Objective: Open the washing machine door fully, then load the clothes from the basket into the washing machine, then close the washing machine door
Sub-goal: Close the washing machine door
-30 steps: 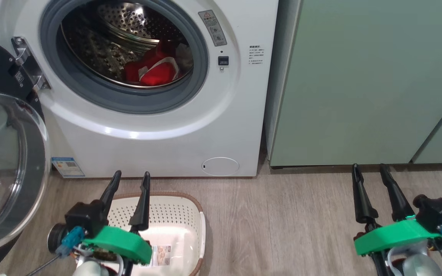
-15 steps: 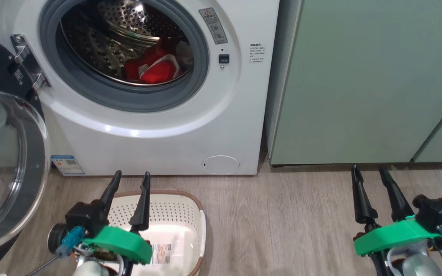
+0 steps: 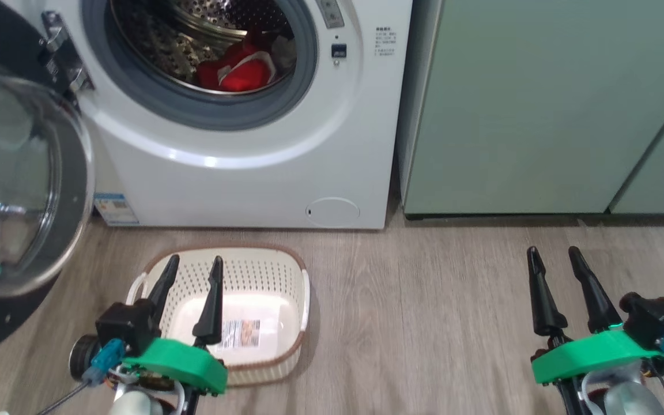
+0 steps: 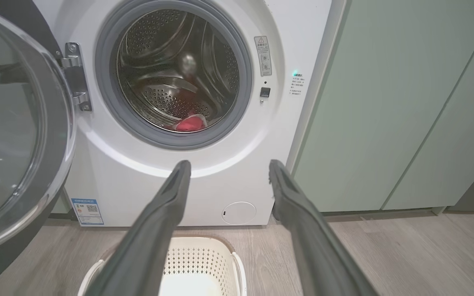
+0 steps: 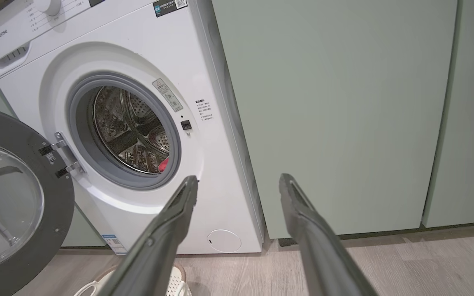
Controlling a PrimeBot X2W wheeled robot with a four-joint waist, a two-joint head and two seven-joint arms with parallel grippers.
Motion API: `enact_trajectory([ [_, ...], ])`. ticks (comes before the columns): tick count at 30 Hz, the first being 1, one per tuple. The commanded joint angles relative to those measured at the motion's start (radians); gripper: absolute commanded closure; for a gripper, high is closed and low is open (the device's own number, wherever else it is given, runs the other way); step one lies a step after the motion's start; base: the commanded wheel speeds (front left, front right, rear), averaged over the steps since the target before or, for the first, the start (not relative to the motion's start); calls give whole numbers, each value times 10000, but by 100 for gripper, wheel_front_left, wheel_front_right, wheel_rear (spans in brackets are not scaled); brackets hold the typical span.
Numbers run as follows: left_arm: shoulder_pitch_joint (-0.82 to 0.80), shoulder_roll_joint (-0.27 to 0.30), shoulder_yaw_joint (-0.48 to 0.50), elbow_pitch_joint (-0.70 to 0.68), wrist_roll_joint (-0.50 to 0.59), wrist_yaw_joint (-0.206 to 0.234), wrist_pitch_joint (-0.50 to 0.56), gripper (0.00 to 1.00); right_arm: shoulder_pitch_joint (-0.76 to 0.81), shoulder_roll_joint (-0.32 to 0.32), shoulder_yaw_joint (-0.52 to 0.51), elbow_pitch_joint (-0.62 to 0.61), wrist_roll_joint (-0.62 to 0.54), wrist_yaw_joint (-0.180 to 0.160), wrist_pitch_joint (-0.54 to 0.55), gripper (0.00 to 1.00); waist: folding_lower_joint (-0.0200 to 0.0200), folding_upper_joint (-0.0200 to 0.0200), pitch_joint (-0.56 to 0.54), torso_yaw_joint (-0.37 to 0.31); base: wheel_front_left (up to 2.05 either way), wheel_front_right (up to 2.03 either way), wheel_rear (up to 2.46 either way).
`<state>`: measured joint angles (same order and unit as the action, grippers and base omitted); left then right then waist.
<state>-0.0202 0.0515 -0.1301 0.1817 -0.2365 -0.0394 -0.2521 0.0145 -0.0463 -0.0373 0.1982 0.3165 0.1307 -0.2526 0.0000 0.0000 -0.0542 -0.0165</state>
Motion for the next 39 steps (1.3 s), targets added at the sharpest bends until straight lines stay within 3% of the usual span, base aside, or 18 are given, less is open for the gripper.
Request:
enact_trajectory([
  [1, -431, -12, 347, -336, -31, 64, -97, 0, -260, -41, 227, -310, -102, 0, -92, 0, 0, 0, -2, 6, -213, 213, 0],
  [15, -371, -12, 348, -590, 507, 262, -97, 0, -292, -40, 254, -282, -92, 0, -92, 0, 0, 0, 59, 67, -141, 141, 0],
  [39, -418, -13, 298, -405, 468, 360, -97, 0, -345, -40, 239, -244, -64, 0, -92, 0, 0, 0, 85, 84, 0, 0, 0],
])
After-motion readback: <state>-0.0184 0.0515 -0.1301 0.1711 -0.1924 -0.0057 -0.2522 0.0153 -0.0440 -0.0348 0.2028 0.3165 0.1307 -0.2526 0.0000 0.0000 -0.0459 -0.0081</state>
